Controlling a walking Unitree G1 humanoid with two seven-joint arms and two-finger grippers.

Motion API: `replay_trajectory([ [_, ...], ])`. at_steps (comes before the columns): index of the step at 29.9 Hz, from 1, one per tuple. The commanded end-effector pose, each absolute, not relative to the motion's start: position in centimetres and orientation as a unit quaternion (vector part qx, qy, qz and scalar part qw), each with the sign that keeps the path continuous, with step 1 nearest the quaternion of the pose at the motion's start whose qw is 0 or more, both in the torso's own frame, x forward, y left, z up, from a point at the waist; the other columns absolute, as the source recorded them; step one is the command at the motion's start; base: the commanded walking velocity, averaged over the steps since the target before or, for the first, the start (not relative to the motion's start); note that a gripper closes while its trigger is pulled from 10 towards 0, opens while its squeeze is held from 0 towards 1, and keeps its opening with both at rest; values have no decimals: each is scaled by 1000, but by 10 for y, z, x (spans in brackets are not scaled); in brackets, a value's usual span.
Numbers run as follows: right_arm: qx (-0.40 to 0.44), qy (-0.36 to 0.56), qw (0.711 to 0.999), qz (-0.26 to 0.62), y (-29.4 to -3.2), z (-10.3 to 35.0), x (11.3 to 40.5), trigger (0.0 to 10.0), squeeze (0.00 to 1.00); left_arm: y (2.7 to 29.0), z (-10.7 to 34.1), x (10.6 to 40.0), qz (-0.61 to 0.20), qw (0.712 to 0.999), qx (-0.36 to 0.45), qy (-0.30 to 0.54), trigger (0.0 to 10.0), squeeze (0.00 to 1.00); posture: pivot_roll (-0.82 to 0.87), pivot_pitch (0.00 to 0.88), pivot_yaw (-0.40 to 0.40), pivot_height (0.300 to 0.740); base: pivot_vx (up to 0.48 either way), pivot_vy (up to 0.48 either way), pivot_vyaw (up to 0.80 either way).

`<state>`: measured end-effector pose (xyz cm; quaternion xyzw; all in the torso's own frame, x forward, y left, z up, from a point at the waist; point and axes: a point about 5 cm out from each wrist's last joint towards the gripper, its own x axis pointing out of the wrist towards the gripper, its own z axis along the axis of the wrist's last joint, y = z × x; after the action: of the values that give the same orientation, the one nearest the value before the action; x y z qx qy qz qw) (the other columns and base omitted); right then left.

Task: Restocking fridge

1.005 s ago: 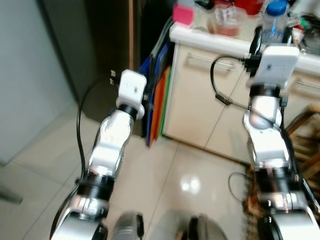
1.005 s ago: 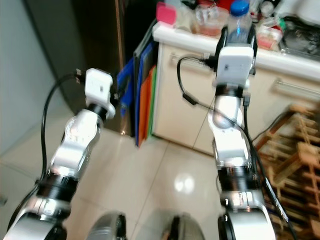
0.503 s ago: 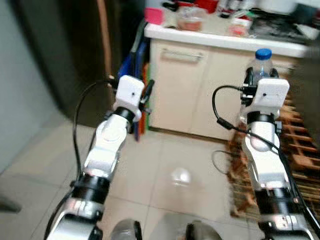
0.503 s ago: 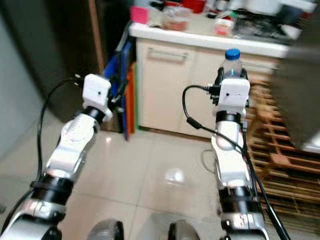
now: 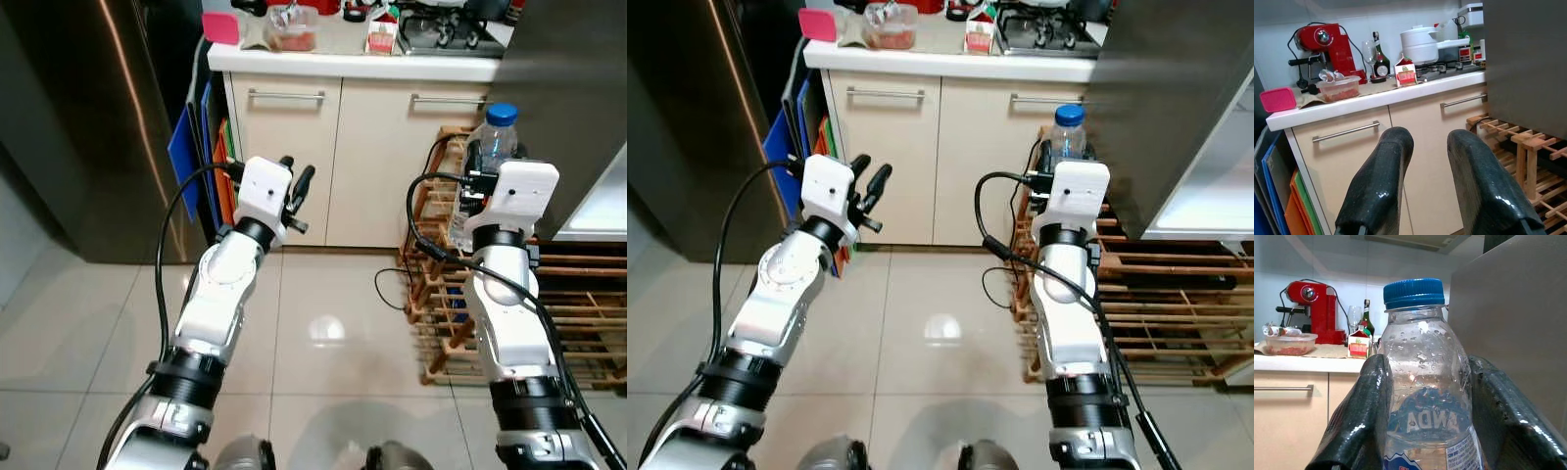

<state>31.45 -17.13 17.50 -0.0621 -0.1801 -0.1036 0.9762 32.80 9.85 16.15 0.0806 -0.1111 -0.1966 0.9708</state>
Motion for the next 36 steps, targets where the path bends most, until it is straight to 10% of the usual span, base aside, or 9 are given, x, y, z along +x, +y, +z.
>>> replay_trajectory([
  [1, -57, -196, 973, -103, -172, 183, 313, 10000, 0, 93, 164, 323, -223, 965, 75, -119, 10000, 0, -44, 0, -1, 740, 0, 0, 0],
  [15, -58, -204, 973, -93, -173, 186, 315, 10000, 0, 83, 165, 319, -246, 959, 68, -127, 10000, 0, -49, 0, 5, 740, 0, 0, 0],
  [36, -75, -194, 971, -117, -180, 178, 308, 10000, 0, 76, 164, 328, -244, 956, 108, -120, 10000, 0, -86, 0, 28, 740, 0, -448, 0],
])
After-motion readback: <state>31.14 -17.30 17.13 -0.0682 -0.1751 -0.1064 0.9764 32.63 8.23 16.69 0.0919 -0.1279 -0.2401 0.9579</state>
